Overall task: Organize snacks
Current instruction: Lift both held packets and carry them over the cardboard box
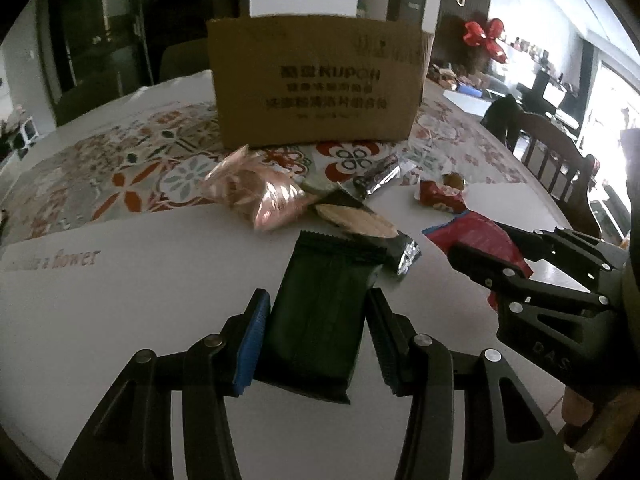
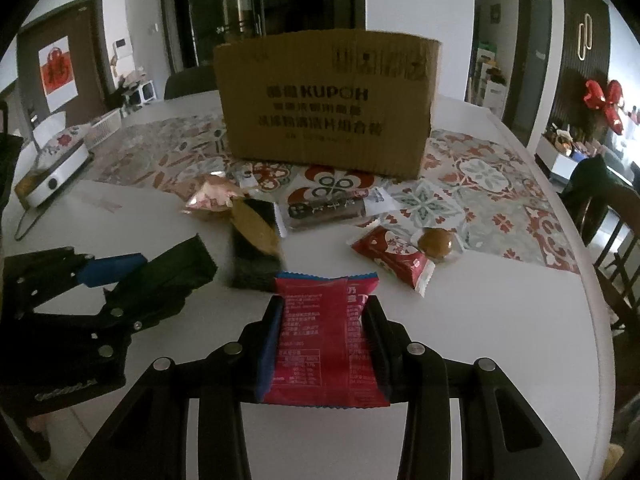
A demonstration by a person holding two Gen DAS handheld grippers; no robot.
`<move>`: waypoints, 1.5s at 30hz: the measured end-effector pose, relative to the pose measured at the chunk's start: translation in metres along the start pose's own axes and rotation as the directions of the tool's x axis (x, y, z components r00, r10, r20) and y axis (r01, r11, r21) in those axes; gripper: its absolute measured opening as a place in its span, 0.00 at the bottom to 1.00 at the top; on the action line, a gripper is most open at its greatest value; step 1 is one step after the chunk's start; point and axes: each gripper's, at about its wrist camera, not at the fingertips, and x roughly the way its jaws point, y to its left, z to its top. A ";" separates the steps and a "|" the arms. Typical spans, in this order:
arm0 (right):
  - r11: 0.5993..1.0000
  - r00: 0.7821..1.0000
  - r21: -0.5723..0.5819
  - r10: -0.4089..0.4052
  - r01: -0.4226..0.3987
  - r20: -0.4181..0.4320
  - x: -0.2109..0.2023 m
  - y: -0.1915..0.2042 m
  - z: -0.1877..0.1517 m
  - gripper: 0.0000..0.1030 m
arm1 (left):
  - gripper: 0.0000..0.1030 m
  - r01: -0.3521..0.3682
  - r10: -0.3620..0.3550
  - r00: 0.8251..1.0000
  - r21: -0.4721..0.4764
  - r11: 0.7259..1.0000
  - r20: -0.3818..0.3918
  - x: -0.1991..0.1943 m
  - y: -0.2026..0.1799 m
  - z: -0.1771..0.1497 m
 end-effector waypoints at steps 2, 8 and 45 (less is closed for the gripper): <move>1.000 1.000 0.002 0.002 -0.002 0.013 -0.007 0.000 -0.001 0.39 | 0.47 -0.014 0.015 1.000 -0.006 1.000 0.021 -0.008 -0.002 -0.001; 1.000 0.998 0.011 0.006 -0.007 0.067 -0.026 -0.002 0.005 0.39 | 0.47 -0.037 0.039 0.995 -0.026 0.999 0.093 -0.027 -0.006 0.011; 1.000 0.944 0.005 0.017 -0.019 0.330 -0.051 -0.040 0.189 0.39 | 0.47 -0.054 0.044 0.945 0.022 0.998 0.325 -0.055 0.013 0.201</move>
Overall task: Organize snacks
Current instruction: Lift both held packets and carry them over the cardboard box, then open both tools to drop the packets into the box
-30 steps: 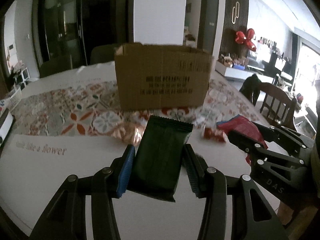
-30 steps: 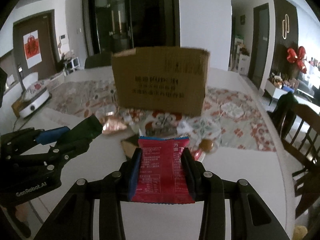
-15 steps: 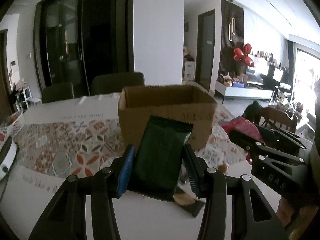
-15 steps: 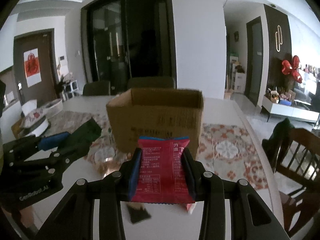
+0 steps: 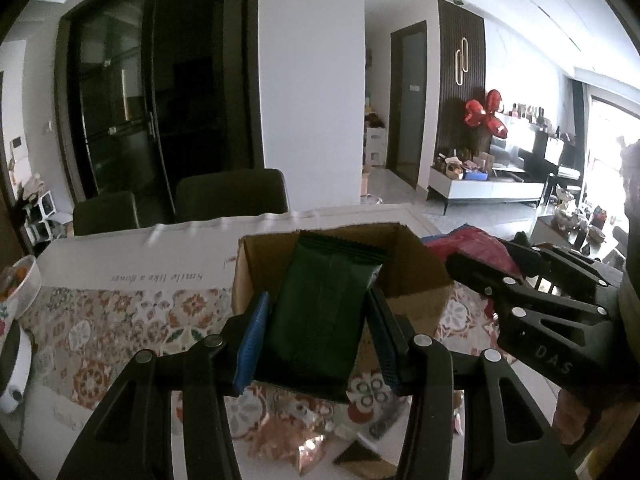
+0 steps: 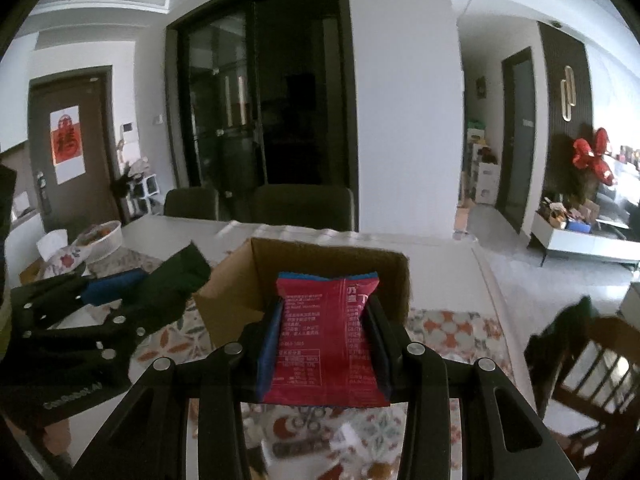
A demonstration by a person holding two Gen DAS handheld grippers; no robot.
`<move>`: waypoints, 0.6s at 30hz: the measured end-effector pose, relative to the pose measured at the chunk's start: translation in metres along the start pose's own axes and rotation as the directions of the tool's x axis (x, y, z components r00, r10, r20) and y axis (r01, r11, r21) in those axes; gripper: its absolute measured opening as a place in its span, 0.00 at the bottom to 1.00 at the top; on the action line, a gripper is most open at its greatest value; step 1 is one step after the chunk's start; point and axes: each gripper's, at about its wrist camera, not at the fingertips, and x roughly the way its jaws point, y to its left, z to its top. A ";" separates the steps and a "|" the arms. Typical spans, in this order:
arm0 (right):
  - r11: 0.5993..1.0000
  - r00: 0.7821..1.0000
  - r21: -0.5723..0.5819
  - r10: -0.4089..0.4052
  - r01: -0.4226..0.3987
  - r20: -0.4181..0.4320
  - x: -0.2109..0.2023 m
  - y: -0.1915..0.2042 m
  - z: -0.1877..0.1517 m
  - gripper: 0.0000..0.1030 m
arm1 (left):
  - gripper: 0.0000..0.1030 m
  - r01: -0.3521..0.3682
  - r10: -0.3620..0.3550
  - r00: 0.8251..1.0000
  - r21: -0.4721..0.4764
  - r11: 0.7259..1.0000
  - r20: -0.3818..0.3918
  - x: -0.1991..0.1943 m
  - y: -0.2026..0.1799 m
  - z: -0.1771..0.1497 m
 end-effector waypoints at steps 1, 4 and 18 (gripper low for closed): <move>1.000 1.000 0.001 0.010 -0.010 -0.008 0.004 -0.002 0.005 0.39 | 0.47 0.001 -0.001 1.000 0.002 1.000 -0.007 0.004 0.000 0.007; 0.999 0.999 0.012 0.034 -0.034 -0.035 0.019 -0.007 0.019 0.39 | 0.47 -0.001 0.001 0.999 0.000 1.000 -0.034 0.017 0.003 0.021; 0.998 0.975 0.036 0.057 -0.051 -0.213 0.090 -0.028 0.046 0.39 | 0.47 -0.029 0.023 0.979 -0.028 0.999 -0.202 0.092 0.012 0.050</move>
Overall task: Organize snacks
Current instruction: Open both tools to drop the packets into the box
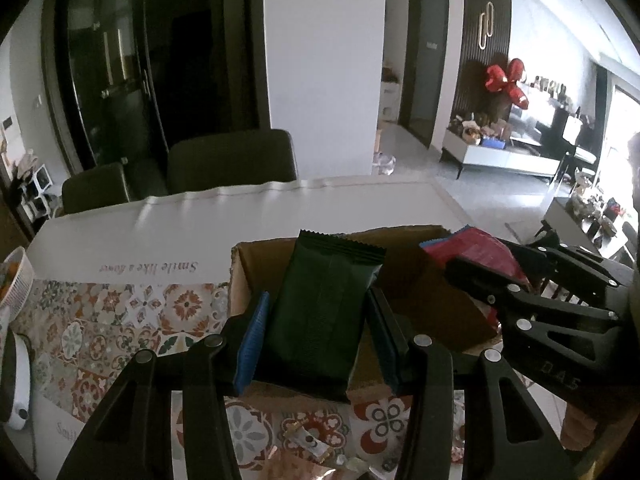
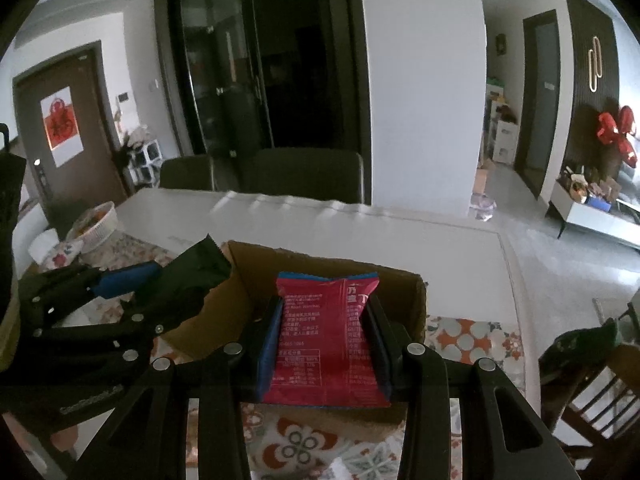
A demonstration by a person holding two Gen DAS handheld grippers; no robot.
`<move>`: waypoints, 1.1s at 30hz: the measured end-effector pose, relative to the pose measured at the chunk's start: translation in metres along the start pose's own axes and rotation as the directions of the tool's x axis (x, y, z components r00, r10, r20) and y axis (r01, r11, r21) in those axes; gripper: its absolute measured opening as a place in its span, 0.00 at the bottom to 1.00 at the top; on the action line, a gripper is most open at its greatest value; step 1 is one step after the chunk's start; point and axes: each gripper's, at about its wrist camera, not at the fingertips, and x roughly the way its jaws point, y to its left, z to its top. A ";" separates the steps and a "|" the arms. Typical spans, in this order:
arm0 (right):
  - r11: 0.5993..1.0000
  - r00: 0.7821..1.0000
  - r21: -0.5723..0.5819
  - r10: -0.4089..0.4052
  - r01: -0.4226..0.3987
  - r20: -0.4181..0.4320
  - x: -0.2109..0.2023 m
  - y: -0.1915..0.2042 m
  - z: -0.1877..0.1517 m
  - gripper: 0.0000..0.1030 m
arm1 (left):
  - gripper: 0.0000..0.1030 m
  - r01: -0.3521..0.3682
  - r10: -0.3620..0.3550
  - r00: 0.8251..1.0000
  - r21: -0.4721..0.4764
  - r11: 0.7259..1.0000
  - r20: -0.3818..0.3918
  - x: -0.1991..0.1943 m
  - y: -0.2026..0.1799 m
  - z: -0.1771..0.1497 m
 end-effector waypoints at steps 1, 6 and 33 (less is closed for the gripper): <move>1.000 1.000 0.005 0.004 -0.004 -0.014 0.005 -0.002 0.003 0.39 | 0.47 -0.001 0.001 1.000 -0.003 1.000 -0.010 0.005 -0.001 0.001; 1.000 0.998 0.020 0.007 -0.005 -0.057 0.025 -0.008 0.005 0.39 | 0.47 -0.005 0.004 0.999 -0.023 1.000 -0.044 0.023 0.001 0.005; 0.999 0.999 0.045 -0.018 0.017 0.037 -0.021 -0.003 -0.020 0.57 | 0.66 -0.088 0.084 0.993 0.040 0.995 0.085 -0.036 -0.006 -0.029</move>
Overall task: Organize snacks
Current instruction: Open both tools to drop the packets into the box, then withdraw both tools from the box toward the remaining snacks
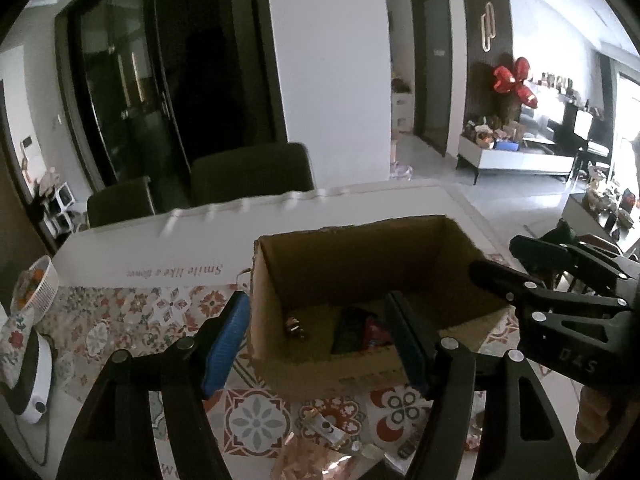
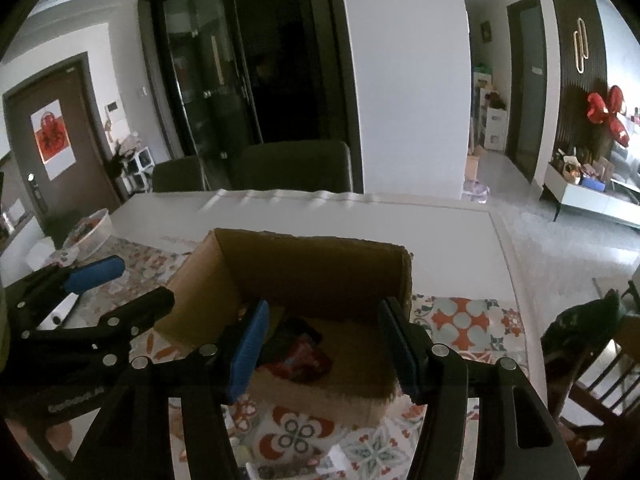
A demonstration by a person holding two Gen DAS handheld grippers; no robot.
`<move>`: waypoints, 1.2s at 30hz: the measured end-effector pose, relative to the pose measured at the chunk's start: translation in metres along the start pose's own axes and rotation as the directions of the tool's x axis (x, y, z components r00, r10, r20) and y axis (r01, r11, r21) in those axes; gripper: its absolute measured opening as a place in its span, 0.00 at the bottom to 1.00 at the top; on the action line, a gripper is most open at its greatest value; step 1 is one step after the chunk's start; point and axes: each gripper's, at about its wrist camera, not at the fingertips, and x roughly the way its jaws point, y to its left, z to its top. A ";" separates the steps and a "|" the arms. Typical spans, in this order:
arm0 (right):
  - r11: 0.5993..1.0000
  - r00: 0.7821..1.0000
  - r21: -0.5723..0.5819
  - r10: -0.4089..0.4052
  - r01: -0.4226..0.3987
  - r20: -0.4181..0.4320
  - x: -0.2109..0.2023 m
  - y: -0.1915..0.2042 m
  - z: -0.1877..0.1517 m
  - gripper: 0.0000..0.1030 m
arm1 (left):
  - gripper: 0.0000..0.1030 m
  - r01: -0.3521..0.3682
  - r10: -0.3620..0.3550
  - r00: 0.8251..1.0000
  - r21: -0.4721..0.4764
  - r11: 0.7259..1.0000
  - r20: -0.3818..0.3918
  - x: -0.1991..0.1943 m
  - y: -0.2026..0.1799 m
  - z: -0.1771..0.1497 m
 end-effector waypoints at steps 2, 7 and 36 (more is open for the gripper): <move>1.000 1.000 -0.006 0.003 -0.003 0.020 -0.011 0.002 -0.005 0.57 | 0.66 0.004 -0.004 1.000 0.013 1.000 0.025 -0.010 -0.003 -0.005; 1.000 0.998 -0.014 0.006 -0.005 0.062 -0.035 0.003 -0.021 0.57 | 0.66 0.033 -0.036 0.997 0.051 0.998 0.063 -0.033 -0.013 -0.020; 0.998 0.999 -0.039 -0.046 0.047 0.026 -0.079 -0.001 -0.121 0.57 | 0.66 0.112 -0.134 0.988 0.253 0.961 0.073 -0.067 -0.062 -0.102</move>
